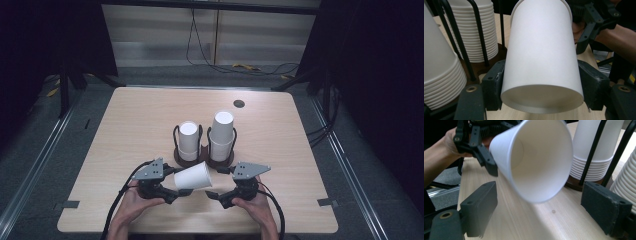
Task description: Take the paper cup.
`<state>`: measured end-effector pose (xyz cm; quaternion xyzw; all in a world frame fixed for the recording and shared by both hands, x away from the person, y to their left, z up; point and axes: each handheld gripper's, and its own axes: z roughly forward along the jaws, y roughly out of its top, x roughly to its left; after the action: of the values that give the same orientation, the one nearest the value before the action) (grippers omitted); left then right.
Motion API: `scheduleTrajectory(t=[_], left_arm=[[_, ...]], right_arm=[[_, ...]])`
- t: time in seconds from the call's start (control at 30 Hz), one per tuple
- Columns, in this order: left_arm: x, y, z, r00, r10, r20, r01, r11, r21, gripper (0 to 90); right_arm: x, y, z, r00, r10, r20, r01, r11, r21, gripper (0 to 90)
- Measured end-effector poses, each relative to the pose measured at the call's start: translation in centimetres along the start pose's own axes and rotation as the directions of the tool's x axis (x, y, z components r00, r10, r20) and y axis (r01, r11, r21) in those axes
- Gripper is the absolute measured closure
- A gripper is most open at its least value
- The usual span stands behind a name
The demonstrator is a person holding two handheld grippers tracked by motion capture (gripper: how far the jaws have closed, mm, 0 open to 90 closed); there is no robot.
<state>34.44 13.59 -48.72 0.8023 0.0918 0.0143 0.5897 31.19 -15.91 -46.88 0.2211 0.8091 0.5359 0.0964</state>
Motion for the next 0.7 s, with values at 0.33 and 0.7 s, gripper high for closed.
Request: scheduleTrajectory(t=[0.33, 0.7], left_arm=[[-0.3, 0.2, 0.5, 0.9990, 0.016, 0.041, -0.016, 0.9999, -0.002, 31.9], [-0.6, 0.4, 0.9, 0.9968, 0.026, 0.075, -0.025, 0.9996, -0.012, 31.9]], right_arm=[[-0.6, 1.5, 0.9, 0.9966, -0.015, -0.081, 0.017, 1.000, 0.020, 12.8], [-0.8, 2.1, 2.2, 0.9841, -0.012, -0.177, 0.023, 0.998, 0.058, 12.8]])
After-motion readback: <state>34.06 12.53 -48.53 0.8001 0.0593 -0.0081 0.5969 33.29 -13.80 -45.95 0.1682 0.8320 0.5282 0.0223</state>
